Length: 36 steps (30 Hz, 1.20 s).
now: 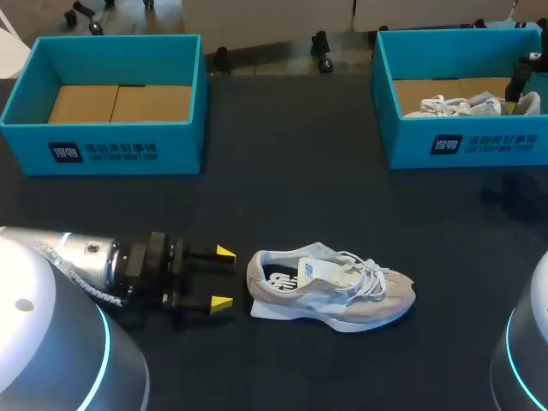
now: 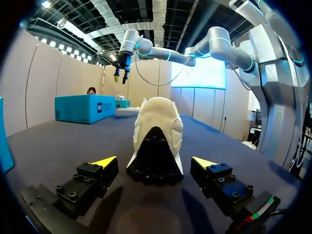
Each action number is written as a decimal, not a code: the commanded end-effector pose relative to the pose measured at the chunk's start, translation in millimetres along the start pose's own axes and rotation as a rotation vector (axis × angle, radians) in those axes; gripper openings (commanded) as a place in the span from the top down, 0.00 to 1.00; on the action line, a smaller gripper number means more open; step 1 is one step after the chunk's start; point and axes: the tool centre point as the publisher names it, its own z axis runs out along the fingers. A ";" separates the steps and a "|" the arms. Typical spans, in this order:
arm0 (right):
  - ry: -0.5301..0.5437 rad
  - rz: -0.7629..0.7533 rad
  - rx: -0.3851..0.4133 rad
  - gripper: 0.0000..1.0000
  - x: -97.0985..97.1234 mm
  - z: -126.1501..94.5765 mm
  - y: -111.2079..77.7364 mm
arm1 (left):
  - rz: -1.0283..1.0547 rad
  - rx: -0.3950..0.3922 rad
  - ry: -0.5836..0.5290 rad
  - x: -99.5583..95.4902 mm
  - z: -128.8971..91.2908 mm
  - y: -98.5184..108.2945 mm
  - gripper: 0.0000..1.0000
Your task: Take the shoe out of the shoebox, open the shoe tongue, remove and reinsert the insole, then place the shoe into the shoebox
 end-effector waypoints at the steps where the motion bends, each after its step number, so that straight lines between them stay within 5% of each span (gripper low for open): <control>1: -0.001 0.001 -0.001 0.00 0.3 0.3 -0.2 | -0.001 -0.001 0.003 -1.8 8.1 2.6 0.00; 36: -0.001 0.001 -0.001 0.00 0.3 0.3 -0.2 | -0.003 0.005 0.015 0.7 41.7 -0.3 0.00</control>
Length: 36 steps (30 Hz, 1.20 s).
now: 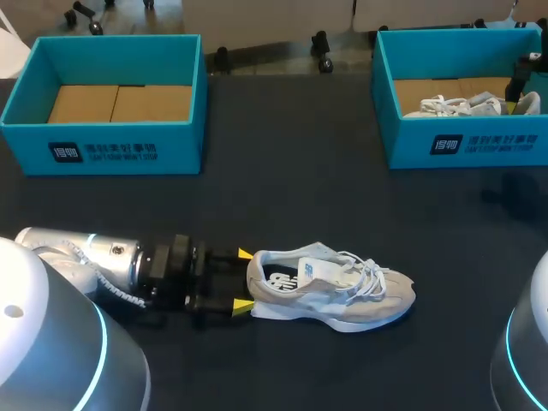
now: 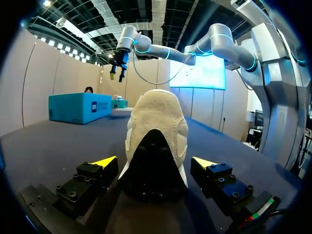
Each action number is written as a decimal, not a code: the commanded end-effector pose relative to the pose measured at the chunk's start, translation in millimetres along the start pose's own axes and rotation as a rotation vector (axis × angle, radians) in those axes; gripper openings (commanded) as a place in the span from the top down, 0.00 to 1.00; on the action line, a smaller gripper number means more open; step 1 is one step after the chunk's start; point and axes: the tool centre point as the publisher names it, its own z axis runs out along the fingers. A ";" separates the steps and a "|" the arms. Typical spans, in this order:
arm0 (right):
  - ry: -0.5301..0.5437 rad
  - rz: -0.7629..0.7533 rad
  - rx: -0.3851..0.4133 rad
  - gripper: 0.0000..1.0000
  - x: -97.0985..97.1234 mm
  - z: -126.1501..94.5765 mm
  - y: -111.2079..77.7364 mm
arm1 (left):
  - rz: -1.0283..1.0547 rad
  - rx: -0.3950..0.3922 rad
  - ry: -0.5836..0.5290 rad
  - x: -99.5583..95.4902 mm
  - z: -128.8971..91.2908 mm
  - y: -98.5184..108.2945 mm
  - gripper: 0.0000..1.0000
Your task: Take the shoe out of the shoebox, open the shoe tongue, remove and reinsert the insole, then place the shoe into the shoebox
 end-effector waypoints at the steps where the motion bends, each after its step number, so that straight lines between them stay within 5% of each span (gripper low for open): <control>1: -0.001 0.001 -0.001 0.00 0.3 0.3 -0.2 | 0.003 -0.001 -0.005 -1.3 5.7 0.2 0.00; 36: -0.001 0.001 -0.001 0.00 0.3 0.3 -0.2 | 0.030 -0.009 -0.026 -4.3 24.9 -1.5 0.00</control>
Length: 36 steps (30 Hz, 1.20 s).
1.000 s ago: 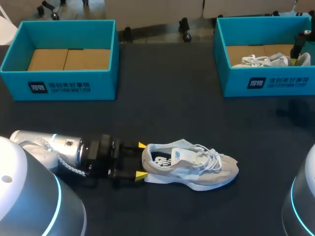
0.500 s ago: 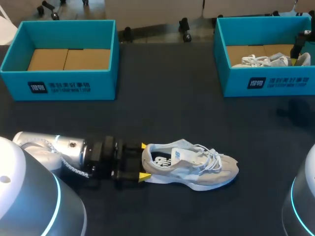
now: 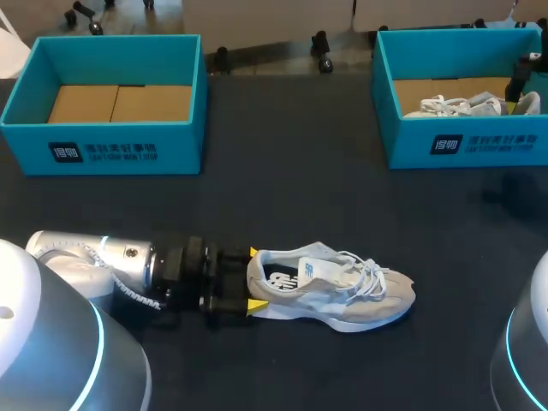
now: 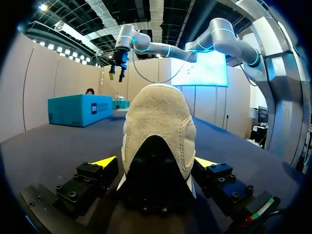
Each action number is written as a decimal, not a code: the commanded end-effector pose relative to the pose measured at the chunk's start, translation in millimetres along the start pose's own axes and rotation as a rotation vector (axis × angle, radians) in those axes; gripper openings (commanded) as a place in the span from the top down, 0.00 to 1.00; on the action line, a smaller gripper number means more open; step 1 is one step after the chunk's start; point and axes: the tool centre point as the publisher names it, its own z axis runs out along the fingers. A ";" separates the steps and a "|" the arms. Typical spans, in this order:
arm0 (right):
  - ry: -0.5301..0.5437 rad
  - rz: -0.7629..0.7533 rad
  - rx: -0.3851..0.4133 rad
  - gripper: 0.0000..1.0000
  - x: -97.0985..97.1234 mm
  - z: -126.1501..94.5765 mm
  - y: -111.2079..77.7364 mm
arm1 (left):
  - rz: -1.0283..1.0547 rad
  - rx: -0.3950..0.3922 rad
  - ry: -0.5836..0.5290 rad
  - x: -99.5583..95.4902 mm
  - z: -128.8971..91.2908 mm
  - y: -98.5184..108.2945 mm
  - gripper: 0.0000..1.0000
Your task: Take the shoe out of the shoebox, open the shoe tongue, remove and reinsert the insole, then place the shoe into the shoebox
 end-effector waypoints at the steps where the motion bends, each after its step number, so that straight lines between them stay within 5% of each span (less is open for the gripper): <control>1: -0.001 0.001 -0.001 0.00 0.3 0.3 -0.2 | -0.001 -0.005 0.002 -0.7 3.6 0.5 0.00; 36: -0.001 0.001 -0.001 0.00 0.3 0.3 -0.2 | 0.003 -0.023 0.016 5.2 17.2 3.9 0.00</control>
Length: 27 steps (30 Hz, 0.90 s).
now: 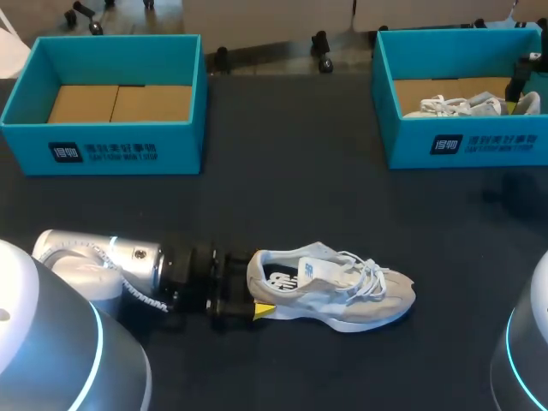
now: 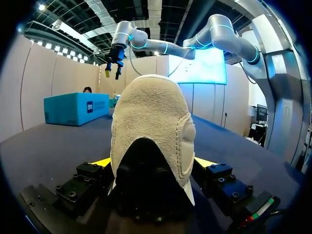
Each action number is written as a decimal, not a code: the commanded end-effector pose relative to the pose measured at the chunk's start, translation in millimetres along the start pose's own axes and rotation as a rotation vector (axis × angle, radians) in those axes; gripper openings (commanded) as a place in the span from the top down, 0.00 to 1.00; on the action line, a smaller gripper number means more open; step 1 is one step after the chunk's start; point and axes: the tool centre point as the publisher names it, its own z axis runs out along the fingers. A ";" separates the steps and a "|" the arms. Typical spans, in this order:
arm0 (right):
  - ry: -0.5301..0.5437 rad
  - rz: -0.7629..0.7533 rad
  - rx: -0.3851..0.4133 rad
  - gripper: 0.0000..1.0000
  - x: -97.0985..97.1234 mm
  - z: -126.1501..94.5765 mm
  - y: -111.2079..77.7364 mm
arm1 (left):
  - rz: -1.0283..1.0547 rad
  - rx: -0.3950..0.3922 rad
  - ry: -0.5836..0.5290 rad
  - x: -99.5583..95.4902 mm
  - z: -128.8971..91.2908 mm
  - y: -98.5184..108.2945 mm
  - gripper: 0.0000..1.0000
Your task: Take the shoe out of the shoebox, open the shoe tongue, remove and reinsert the insole, then place the shoe into the shoebox
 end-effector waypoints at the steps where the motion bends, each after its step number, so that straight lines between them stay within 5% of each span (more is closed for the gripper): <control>1: -0.001 0.001 -0.001 0.00 0.3 0.3 -0.2 | -0.004 -0.003 0.000 -1.2 4.1 1.3 0.00; 12: -0.001 0.001 -0.001 0.00 0.3 0.3 -0.2 | -0.014 -0.002 0.009 -1.9 8.1 2.3 0.00; 15: -0.001 0.001 -0.001 0.00 0.3 0.3 -0.2 | -0.015 -0.004 0.014 -1.7 9.0 2.5 1.00; 27: -0.001 0.001 -0.001 0.00 0.3 0.3 -0.2 | -0.019 -0.014 0.032 -1.9 6.2 4.8 1.00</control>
